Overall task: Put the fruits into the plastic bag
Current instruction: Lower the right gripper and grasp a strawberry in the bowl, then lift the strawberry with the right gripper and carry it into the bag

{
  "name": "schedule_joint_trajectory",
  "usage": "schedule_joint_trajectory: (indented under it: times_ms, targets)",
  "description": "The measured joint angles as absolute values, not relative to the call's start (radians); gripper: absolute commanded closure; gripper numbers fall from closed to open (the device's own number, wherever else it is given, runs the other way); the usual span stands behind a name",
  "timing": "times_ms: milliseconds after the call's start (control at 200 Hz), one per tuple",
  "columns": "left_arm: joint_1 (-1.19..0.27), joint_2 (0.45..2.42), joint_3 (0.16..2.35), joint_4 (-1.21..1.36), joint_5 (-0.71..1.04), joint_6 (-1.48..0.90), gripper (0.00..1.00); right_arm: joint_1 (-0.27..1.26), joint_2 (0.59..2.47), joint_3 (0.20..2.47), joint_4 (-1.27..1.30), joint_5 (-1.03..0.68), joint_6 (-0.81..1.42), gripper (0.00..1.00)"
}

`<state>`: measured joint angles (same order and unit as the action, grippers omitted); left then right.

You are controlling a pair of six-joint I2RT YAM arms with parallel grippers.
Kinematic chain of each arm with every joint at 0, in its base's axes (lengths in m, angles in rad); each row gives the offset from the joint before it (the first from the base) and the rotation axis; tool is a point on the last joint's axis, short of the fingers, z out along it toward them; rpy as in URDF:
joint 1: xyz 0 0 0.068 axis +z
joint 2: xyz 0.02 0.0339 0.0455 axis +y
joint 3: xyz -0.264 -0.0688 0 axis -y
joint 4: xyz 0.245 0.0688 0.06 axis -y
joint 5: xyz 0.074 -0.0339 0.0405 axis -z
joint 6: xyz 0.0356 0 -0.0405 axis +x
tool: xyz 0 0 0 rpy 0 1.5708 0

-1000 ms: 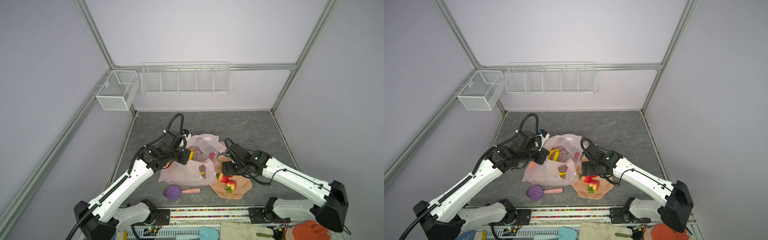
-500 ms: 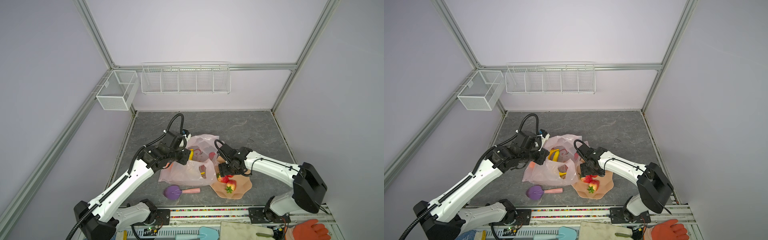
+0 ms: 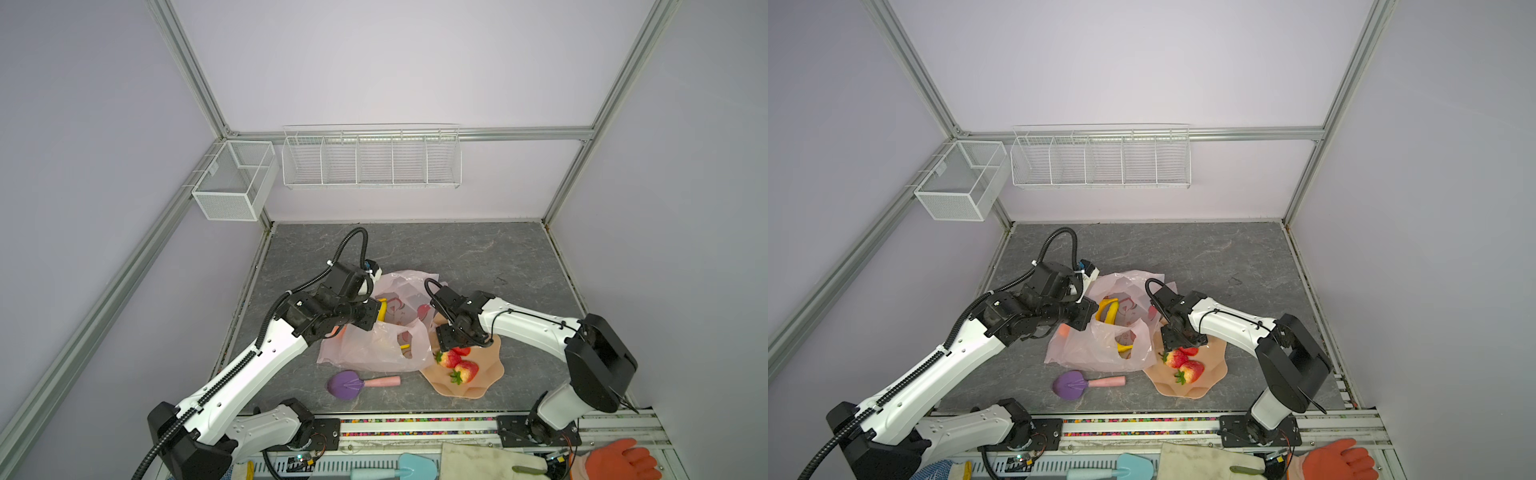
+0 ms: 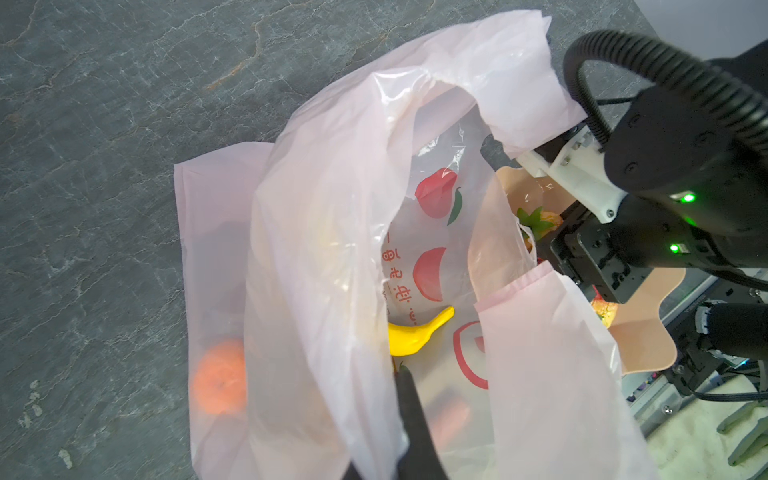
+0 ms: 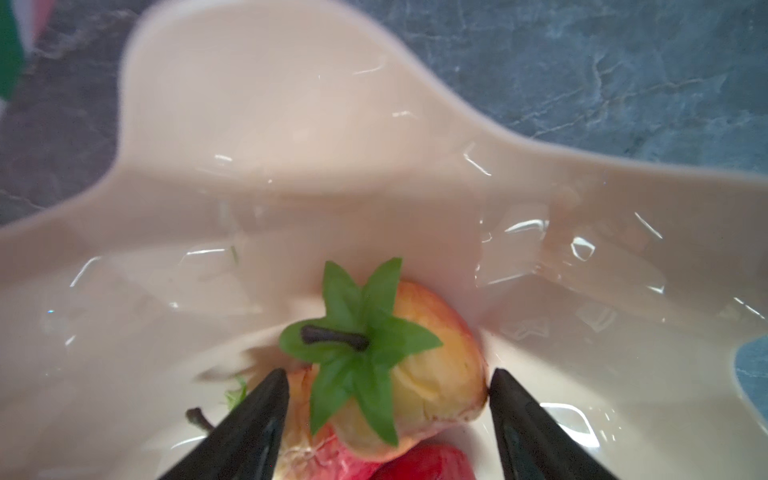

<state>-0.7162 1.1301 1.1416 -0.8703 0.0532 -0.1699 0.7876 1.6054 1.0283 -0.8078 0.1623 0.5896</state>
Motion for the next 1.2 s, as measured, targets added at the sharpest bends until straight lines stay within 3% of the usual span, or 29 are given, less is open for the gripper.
schedule_joint_trajectory:
  times_ms: [305, 775, 1200]
  targets:
    - [-0.716, 1.130, 1.142, -0.873, 0.053, -0.170, 1.00, 0.778, 1.631, 1.028, -0.788, 0.174, 0.582, 0.32]
    - [-0.716, 1.130, 1.143, -0.873, 0.053, -0.170, 1.00, 0.773, 1.608, 1.028, -0.788, 0.198, 0.575, 0.61]
    - [-0.716, 1.130, 1.143, -0.873, 0.054, -0.170, 1.00, 0.773, 1.336, 1.027, -0.780, 0.186, 0.552, 0.63]
